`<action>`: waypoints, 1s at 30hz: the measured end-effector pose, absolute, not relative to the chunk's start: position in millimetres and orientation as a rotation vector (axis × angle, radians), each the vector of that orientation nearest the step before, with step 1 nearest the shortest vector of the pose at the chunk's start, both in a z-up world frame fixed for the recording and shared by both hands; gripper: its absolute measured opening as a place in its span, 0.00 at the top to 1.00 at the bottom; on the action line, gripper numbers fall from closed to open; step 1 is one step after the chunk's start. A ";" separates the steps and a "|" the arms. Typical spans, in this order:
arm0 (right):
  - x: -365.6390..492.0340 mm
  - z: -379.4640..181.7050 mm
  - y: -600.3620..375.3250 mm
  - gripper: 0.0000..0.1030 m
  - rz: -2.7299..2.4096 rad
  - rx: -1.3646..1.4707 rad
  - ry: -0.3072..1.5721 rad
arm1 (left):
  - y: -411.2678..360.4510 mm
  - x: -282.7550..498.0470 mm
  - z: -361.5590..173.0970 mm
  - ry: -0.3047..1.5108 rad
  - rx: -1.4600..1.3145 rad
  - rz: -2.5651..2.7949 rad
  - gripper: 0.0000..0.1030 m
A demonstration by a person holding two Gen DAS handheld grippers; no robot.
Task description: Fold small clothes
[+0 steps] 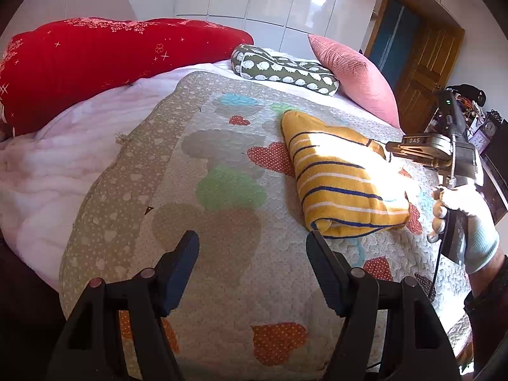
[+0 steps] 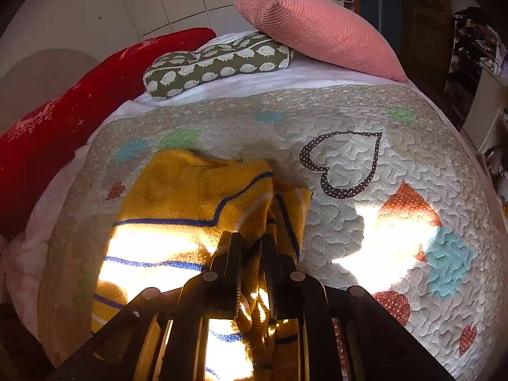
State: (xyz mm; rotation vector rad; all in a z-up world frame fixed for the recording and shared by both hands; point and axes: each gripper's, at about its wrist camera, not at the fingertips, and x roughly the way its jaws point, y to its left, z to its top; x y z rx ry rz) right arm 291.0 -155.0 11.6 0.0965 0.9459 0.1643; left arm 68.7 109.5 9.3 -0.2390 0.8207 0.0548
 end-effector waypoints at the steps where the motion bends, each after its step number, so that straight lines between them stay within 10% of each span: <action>1: 281.1 21.6 -156.0 0.82 0.164 0.110 0.905 | 110.1 68.6 9.6 0.820 -0.244 0.056 0.33; 30: 210.0 -48.8 -86.3 0.75 0.666 0.458 1.035 | 121.0 34.3 48.1 0.698 -0.140 0.223 0.22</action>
